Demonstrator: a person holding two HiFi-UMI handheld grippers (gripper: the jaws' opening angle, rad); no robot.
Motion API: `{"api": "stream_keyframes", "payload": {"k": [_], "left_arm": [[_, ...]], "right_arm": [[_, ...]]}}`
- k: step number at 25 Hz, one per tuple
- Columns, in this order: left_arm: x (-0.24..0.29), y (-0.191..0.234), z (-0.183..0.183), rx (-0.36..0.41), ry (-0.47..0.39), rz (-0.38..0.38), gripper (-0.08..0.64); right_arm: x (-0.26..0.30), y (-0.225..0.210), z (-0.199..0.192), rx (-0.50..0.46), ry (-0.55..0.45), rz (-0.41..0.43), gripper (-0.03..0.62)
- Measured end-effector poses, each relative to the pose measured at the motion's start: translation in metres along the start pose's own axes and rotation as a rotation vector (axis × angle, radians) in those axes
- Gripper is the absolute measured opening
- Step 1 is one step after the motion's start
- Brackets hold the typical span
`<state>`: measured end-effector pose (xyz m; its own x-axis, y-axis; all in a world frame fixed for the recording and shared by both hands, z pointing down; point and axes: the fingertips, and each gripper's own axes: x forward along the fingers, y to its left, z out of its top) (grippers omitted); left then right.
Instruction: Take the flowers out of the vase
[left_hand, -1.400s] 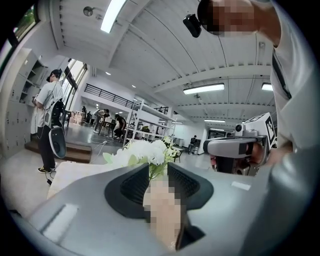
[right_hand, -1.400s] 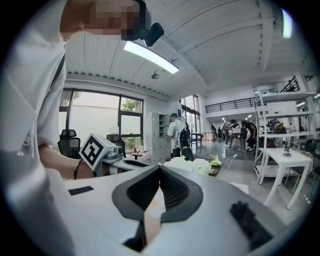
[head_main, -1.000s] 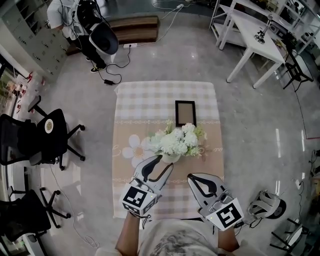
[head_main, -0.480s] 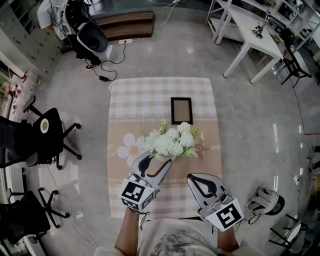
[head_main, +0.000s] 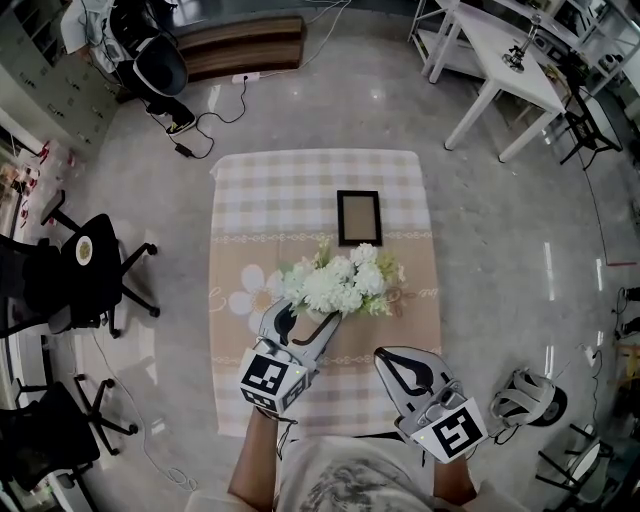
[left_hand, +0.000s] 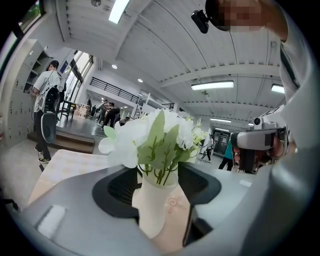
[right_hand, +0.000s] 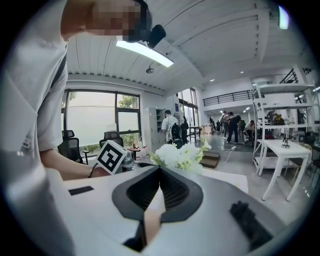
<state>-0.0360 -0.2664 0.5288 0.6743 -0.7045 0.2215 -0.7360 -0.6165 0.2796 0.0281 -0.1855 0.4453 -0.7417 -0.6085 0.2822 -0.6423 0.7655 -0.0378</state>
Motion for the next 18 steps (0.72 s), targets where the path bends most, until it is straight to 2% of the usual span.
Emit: {"api": "stream_keyframes", "payload": {"k": [5, 18], "left_arm": [[0.005, 0.005, 0.002, 0.003, -0.012, 0.010, 0.256], [0.008, 0.011, 0.007, 0.023, -0.048, 0.058, 0.133]], "right_arm": [[-0.001, -0.003, -0.003, 0.004, 0.008, -0.005, 0.015], [-0.001, -0.009, -0.007, 0.013, 0.018, -0.013, 0.015]]}}
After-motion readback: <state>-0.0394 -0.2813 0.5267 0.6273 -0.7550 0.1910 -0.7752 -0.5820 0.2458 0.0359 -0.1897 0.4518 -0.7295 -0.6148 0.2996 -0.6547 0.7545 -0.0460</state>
